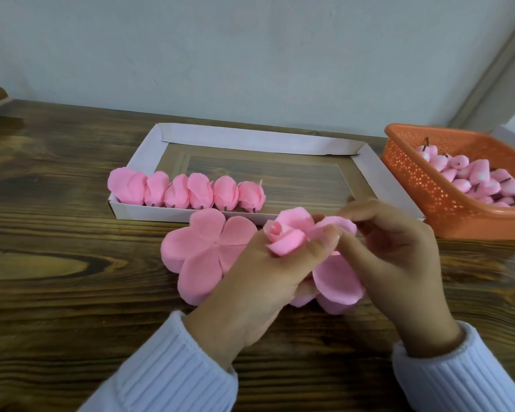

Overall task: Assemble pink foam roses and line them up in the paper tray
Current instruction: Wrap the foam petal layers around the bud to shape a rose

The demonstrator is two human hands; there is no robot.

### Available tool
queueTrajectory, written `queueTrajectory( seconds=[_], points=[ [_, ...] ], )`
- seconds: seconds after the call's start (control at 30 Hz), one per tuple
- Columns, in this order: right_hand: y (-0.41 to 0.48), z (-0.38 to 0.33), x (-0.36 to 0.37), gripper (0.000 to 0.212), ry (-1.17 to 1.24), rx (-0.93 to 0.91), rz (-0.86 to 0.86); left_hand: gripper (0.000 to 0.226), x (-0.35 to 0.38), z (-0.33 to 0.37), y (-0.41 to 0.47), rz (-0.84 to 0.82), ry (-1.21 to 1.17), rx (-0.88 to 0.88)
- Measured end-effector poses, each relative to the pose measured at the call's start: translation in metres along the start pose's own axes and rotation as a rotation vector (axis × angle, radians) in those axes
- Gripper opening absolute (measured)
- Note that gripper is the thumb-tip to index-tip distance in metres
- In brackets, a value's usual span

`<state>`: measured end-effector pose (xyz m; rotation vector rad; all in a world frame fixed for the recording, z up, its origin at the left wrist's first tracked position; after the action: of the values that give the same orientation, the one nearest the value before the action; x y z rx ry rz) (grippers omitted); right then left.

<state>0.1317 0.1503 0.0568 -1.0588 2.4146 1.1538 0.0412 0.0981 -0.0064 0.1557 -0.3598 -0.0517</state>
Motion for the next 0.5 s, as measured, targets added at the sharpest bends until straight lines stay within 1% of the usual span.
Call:
queueTrajectory(
  seconds=[0.07,0.13,0.17,0.2,0.23,0.3,0.33,0.4,0.5],
  points=[
    [0.000,-0.002,0.000,0.004,0.010,-0.011,-0.010,0.014,0.000,0.004,-0.001,0.008,0.139,0.012],
    [0.000,-0.003,0.000,0.005,0.017,-0.017,-0.007,0.026,0.000,0.007,-0.002,0.016,0.270,0.031],
    [0.000,-0.004,-0.001,0.010,0.020,-0.016,0.003,0.029,-0.001,0.008,-0.003,0.021,0.302,0.044],
    [0.000,-0.004,-0.002,0.014,0.028,-0.015,0.013,0.027,-0.002,0.010,-0.003,0.030,0.329,0.055],
    [0.000,-0.003,-0.002,0.014,0.036,-0.014,0.020,0.022,-0.002,0.012,-0.004,0.036,0.355,0.062],
    [0.000,-0.004,-0.003,0.007,0.038,-0.017,0.023,0.006,0.000,0.016,-0.004,0.024,0.400,0.076],
    [0.000,-0.004,-0.003,0.007,0.035,-0.016,0.022,0.007,0.003,0.017,-0.004,0.007,0.424,0.085],
    [-0.001,-0.003,-0.003,0.013,0.041,-0.005,0.022,0.018,0.007,0.018,-0.004,-0.034,0.459,0.095],
    [-0.001,-0.003,-0.003,0.012,0.054,-0.002,0.012,0.017,0.009,0.021,-0.003,-0.049,0.464,0.104]
  ],
)
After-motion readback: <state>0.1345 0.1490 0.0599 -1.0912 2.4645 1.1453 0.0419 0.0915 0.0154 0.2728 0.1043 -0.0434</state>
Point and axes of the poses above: each hand's wrist, its own y-axis towards the middle knuckle, its own x-axis out of the palm, z = x × y, the point moved 9 cm from there along y, towards the middle knuckle, and after that the axes turned 13 degrees about -z, right-handed, at the moved point
